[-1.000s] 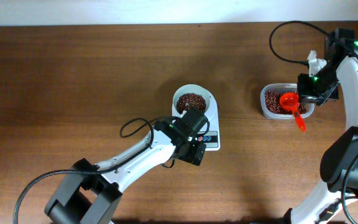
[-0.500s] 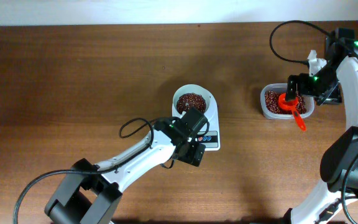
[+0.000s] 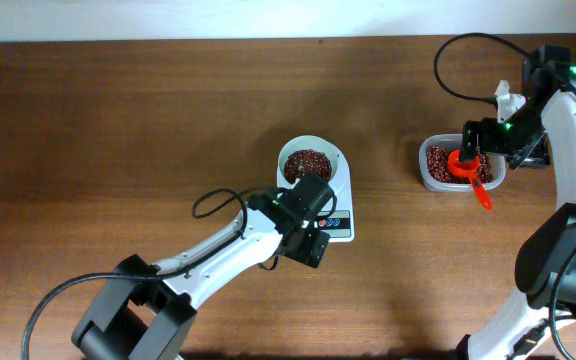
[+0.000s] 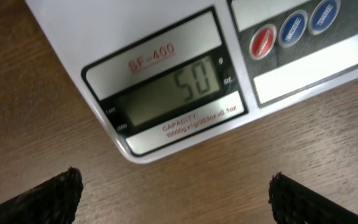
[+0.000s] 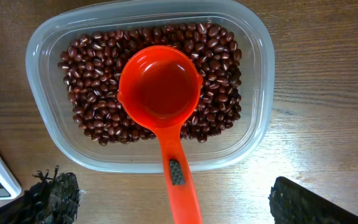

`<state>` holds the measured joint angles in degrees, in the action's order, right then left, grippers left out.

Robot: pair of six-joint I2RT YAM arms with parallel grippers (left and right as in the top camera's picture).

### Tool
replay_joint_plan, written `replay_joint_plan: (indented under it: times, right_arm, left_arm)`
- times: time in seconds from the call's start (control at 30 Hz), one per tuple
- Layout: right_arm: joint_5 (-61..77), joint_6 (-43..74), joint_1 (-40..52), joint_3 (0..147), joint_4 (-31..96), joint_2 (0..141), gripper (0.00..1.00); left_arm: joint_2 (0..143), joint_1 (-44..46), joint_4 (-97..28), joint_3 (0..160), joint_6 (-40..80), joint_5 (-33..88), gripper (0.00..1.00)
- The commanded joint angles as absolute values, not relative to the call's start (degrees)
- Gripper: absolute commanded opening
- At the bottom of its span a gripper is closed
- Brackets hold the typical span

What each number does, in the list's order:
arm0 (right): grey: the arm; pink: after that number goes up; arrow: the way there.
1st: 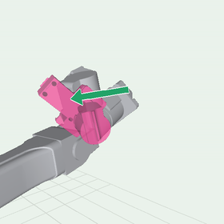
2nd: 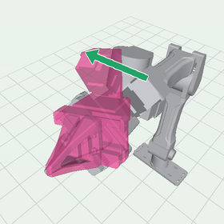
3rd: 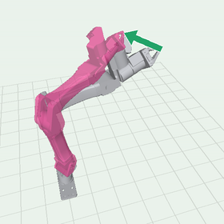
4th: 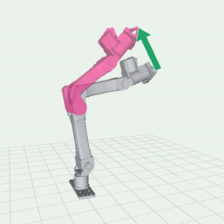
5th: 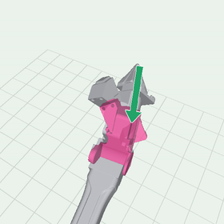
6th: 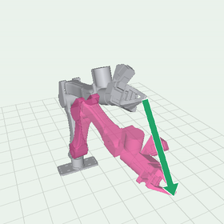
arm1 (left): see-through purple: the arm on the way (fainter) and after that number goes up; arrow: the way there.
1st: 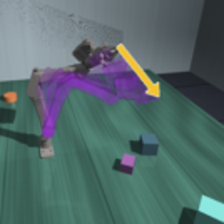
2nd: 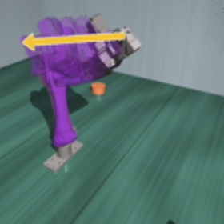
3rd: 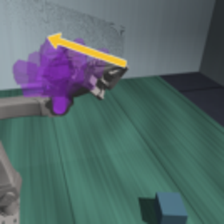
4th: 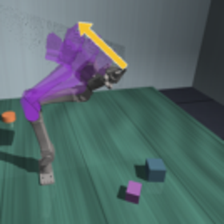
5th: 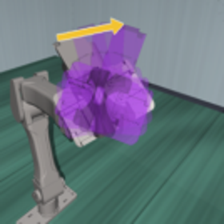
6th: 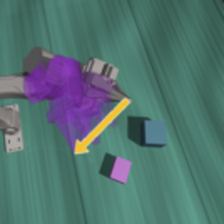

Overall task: Scoop item into bowl and weigh 50g on scale
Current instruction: 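Release the scoop in the tub and open the right gripper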

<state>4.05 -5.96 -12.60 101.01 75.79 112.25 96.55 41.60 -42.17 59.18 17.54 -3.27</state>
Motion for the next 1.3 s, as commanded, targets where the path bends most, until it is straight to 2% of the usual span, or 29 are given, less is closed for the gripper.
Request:
replay_joint_plan:
  times: [0.0,1.27]
  right_arm:
    - [3.8,-5.5,-12.4,100.7,75.6,112.0,0.99]
    - [3.8,-5.5,-12.0,100.7,75.6,112.5,0.99]
  left_arm:
    - [96.9,41.5,-42.5,59.0,16.8,-3.9,0.99]
    - [96.9,41.5,-43.7,59.0,16.8,-2.8,0.99]
